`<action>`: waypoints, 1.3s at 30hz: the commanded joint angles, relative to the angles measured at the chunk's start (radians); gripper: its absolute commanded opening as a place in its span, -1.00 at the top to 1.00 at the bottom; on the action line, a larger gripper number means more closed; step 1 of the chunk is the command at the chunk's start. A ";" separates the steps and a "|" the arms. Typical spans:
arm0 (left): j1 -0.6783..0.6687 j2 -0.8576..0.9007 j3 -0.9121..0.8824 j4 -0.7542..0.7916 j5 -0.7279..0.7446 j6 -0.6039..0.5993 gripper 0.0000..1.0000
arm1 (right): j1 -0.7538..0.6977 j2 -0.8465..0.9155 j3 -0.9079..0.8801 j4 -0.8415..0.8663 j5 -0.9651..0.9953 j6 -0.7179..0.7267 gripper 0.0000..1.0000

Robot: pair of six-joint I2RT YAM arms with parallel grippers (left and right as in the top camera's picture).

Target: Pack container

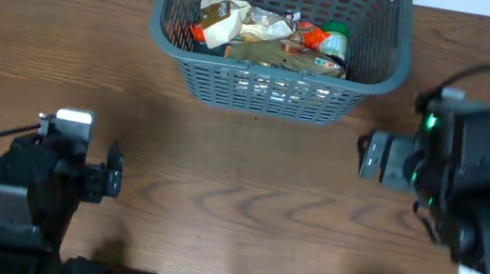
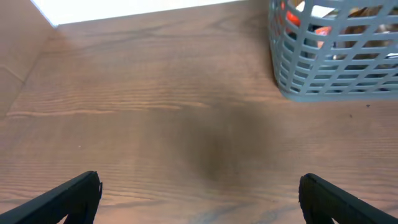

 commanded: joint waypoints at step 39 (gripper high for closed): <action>-0.005 -0.039 -0.018 -0.005 0.013 0.013 -0.97 | -0.124 -0.858 -0.792 0.373 -0.089 -0.061 -0.99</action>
